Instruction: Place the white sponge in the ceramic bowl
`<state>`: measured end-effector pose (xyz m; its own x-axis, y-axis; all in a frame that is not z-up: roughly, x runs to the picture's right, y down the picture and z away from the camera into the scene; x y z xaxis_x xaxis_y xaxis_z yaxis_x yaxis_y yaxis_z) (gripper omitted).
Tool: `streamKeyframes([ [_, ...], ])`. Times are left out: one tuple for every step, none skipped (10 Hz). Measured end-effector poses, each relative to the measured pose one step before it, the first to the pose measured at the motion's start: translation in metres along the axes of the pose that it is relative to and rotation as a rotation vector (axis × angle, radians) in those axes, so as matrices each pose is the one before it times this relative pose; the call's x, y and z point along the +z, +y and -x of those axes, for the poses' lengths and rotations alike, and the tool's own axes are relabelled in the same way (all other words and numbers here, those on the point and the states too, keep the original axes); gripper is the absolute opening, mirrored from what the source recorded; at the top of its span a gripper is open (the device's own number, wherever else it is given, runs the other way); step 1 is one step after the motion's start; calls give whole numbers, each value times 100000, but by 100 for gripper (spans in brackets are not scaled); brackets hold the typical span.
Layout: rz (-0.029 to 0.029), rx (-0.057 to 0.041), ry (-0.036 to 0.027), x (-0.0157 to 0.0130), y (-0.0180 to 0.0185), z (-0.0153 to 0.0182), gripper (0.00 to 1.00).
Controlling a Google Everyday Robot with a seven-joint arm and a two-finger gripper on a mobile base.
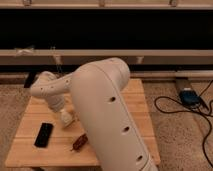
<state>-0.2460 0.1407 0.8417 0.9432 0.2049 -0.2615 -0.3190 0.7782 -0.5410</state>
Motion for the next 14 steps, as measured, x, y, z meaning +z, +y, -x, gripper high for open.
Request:
streamKeyframes([
  [-324,1257,998,671,23,-51,80],
  [-20,524,439,311,33,-111,80],
  [-197,213,410,196,101,-70,80],
  [-69,-55,317,196,289,28,80],
  [48,-452,357,288,427,146,79],
  [54,-389,430,202,270,67,76],
  [87,-665,609,215,382,82,65],
  [102,-451,476,122,220,-29,54],
  [7,-398,509,144,146,-110,45],
  [-166,-626,411,80,203,6,37],
  [-249,-987,452,70,360,81,24],
  [133,-169,-85,-82,122,-87,15],
  [486,397,-831,-400,-44,-150,6],
  [455,209,-1753,-953,-210,-150,1],
])
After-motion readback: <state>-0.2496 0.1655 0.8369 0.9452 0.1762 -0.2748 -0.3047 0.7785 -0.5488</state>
